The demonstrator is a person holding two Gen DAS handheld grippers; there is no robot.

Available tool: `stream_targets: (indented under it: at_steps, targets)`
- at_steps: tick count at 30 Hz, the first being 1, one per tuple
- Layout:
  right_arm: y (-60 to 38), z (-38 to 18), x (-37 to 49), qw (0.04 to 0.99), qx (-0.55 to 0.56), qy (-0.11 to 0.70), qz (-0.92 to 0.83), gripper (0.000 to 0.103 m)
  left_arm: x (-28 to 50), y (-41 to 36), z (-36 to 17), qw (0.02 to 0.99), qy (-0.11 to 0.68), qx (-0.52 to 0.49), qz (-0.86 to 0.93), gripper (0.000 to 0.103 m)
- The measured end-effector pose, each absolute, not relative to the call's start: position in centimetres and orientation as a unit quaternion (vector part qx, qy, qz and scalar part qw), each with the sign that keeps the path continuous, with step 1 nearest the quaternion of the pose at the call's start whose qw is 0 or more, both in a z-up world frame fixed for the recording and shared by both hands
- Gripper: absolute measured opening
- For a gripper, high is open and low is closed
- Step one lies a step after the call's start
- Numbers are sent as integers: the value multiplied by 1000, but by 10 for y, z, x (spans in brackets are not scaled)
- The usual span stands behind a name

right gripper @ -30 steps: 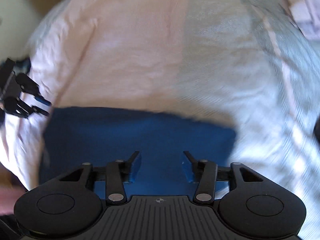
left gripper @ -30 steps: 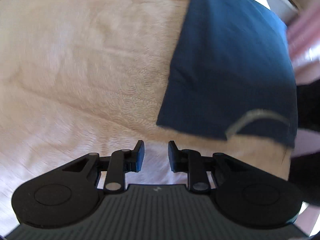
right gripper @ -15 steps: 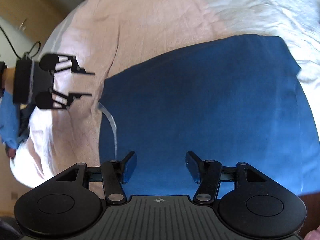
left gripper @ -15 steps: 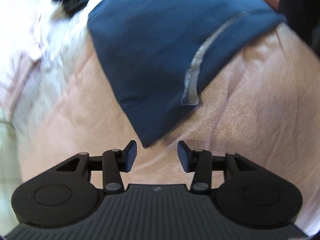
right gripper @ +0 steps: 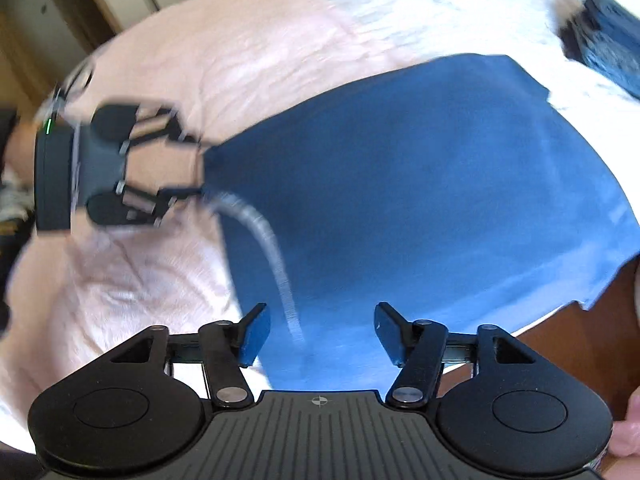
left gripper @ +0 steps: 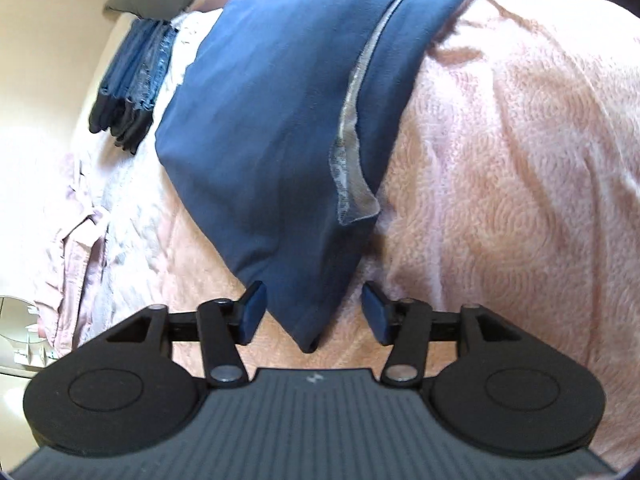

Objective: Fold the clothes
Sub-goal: 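Grasp the navy vest edge with the left gripper while the right gripper grasps another edge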

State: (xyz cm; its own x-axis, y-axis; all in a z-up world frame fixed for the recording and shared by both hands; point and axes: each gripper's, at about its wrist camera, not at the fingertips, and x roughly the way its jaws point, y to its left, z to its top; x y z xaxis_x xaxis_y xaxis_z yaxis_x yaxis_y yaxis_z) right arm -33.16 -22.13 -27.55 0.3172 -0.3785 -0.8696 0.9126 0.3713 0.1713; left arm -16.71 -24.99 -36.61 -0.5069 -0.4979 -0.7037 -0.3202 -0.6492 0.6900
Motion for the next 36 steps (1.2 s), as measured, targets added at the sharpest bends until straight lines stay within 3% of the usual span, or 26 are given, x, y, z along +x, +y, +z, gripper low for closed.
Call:
stream_targets:
  at_steps: [2, 11, 12, 14, 15, 16, 18, 24, 26, 28, 29, 36]
  targets:
    - [-214, -285, -307, 737, 312, 403, -443, 63, -166, -249, -367, 61, -420, 482, -767, 60]
    - [-199, -335, -243, 721, 135, 505, -455, 61, -158, -240, -368, 61, -440, 437, -782, 65]
    - [-197, -333, -242, 721, 119, 504, -461, 44, -158, -239, -368, 61, -442, 432, -784, 69]
    - [-195, -327, -245, 723, 113, 499, -464, 27, -156, -238, -368, 61, -447, 422, -787, 72]
    - [-195, -324, -246, 726, 116, 494, -465, 13, -155, -237, -368, 62, -449, 417, -788, 75]
    - [-195, -319, -249, 728, 123, 487, -466, 7, -154, -236, -368, 62, -451, 412, -790, 77]
    - [-197, -308, -256, 732, 139, 470, -472, 1, -157, -237, -367, 61, -453, 416, -786, 77]
    - [-197, -266, -269, 741, 154, 429, -494, 1, -164, -241, -362, 59, -459, 427, -777, 78]
    - [-196, -260, -272, 741, 153, 426, -496, 1, -167, -243, -361, 58, -461, 431, -774, 68]
    - [-195, -260, -272, 740, 152, 427, -497, 1, -169, -244, -360, 57, -462, 435, -771, 21]
    - [-193, -262, -271, 739, 153, 428, -497, 1, -171, -245, -359, 57, -463, 437, -769, 13]
    - [-185, -269, -263, 737, 168, 433, -492, 1, -173, -252, -329, 27, -465, 445, -765, 6]
